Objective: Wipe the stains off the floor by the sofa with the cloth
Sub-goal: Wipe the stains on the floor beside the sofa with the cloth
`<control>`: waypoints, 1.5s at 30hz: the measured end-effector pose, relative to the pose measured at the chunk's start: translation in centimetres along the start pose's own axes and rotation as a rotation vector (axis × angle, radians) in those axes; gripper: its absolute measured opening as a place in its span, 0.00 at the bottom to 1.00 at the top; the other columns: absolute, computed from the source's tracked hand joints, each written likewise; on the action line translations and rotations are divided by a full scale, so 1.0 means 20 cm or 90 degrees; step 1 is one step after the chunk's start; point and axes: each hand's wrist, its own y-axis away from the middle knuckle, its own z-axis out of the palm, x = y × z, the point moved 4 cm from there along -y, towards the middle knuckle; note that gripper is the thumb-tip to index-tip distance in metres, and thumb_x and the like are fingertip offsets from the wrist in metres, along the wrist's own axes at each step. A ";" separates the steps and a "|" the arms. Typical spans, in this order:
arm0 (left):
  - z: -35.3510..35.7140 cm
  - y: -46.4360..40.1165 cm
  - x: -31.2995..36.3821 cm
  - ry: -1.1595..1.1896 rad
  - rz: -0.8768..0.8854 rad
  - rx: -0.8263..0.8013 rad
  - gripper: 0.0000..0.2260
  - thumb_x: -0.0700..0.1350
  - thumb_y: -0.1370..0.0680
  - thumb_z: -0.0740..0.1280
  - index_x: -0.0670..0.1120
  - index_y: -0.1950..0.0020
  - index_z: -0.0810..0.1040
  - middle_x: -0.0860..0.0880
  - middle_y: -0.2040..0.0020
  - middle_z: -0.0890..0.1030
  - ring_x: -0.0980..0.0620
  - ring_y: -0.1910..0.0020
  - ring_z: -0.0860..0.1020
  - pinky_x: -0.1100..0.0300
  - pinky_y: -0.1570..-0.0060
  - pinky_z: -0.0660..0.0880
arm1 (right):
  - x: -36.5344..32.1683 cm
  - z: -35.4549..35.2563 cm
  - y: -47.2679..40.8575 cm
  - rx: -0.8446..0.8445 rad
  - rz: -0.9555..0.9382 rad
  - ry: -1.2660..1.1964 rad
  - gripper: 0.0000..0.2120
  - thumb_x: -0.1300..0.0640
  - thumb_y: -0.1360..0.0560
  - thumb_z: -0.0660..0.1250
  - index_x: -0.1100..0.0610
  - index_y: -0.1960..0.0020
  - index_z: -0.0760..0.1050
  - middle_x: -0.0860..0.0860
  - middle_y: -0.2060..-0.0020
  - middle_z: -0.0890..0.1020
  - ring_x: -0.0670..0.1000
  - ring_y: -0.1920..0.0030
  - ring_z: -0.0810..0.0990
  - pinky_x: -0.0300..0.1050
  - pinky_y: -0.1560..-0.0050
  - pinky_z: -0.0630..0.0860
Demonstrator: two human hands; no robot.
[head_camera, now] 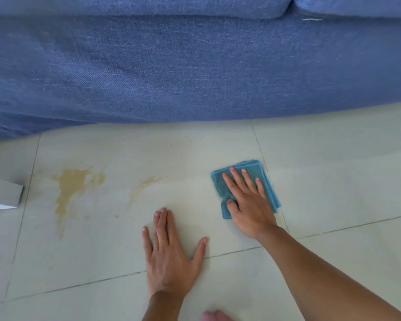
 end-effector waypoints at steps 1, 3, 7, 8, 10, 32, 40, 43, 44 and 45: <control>0.00 0.00 0.01 -0.003 -0.001 0.003 0.46 0.71 0.26 0.57 0.37 0.21 0.57 0.42 0.21 0.61 0.47 0.20 0.54 0.41 0.23 0.51 | 0.04 -0.01 0.01 0.005 0.017 0.003 0.34 0.45 0.24 0.46 0.42 0.19 0.44 0.38 0.20 0.42 0.43 0.22 0.34 0.50 0.23 0.32; 0.00 0.01 0.01 -0.012 -0.001 0.001 0.46 0.71 0.25 0.56 0.37 0.21 0.57 0.41 0.20 0.60 0.47 0.19 0.53 0.41 0.23 0.50 | 0.07 -0.02 -0.02 0.006 0.035 0.015 0.35 0.43 0.25 0.45 0.43 0.19 0.42 0.40 0.20 0.41 0.44 0.21 0.34 0.51 0.23 0.33; 0.02 0.02 0.01 -0.003 0.002 0.004 0.45 0.70 0.25 0.57 0.37 0.21 0.57 0.42 0.20 0.59 0.47 0.19 0.53 0.40 0.23 0.51 | 0.08 -0.04 -0.13 0.024 0.077 0.038 0.38 0.41 0.28 0.43 0.46 0.19 0.41 0.43 0.19 0.41 0.48 0.20 0.35 0.54 0.22 0.36; 0.02 0.02 0.01 0.005 0.001 0.006 0.46 0.70 0.26 0.58 0.37 0.21 0.57 0.42 0.20 0.59 0.47 0.19 0.53 0.40 0.23 0.52 | 0.09 -0.05 -0.18 0.027 0.085 0.040 0.39 0.40 0.28 0.43 0.47 0.18 0.41 0.44 0.19 0.41 0.49 0.20 0.36 0.54 0.22 0.36; 0.03 0.01 0.01 0.012 -0.001 0.014 0.46 0.70 0.26 0.59 0.37 0.21 0.58 0.42 0.20 0.60 0.47 0.20 0.55 0.40 0.23 0.53 | 0.10 -0.09 -0.29 0.027 0.090 0.045 0.39 0.41 0.28 0.45 0.48 0.18 0.41 0.46 0.19 0.41 0.49 0.20 0.36 0.54 0.22 0.36; 0.02 -0.01 -0.01 0.041 -0.003 -0.007 0.46 0.70 0.27 0.61 0.38 0.22 0.61 0.43 0.20 0.62 0.49 0.20 0.56 0.42 0.24 0.53 | -0.24 -0.03 -0.38 -0.030 -0.145 0.044 0.35 0.44 0.24 0.51 0.42 0.19 0.45 0.39 0.20 0.42 0.43 0.21 0.35 0.54 0.21 0.39; 0.03 -0.01 0.00 0.048 -0.002 -0.010 0.46 0.70 0.27 0.61 0.37 0.22 0.62 0.42 0.20 0.62 0.48 0.20 0.56 0.41 0.25 0.53 | -0.15 -0.09 -0.49 -0.011 -0.021 0.055 0.36 0.43 0.24 0.51 0.44 0.19 0.42 0.42 0.19 0.41 0.46 0.21 0.35 0.53 0.22 0.35; 0.03 -0.01 0.01 0.039 -0.003 -0.006 0.46 0.70 0.27 0.61 0.36 0.22 0.62 0.42 0.20 0.61 0.47 0.20 0.55 0.40 0.25 0.53 | -0.25 -0.11 -0.66 -0.032 -0.020 0.070 0.35 0.45 0.21 0.52 0.45 0.19 0.40 0.45 0.19 0.39 0.50 0.20 0.36 0.56 0.22 0.36; 0.04 -0.01 0.01 0.039 -0.004 -0.007 0.46 0.70 0.27 0.62 0.36 0.22 0.62 0.42 0.20 0.61 0.47 0.19 0.55 0.40 0.25 0.53 | -0.30 -0.11 -0.70 -0.038 -0.025 0.072 0.35 0.45 0.21 0.51 0.45 0.19 0.40 0.45 0.19 0.39 0.50 0.20 0.36 0.56 0.22 0.36; 0.04 0.00 0.01 0.042 -0.004 -0.007 0.46 0.70 0.27 0.62 0.36 0.22 0.62 0.42 0.20 0.61 0.47 0.19 0.55 0.40 0.25 0.53 | -0.34 -0.10 -0.74 -0.041 -0.027 0.074 0.34 0.45 0.22 0.51 0.45 0.19 0.41 0.46 0.19 0.39 0.51 0.20 0.37 0.57 0.22 0.36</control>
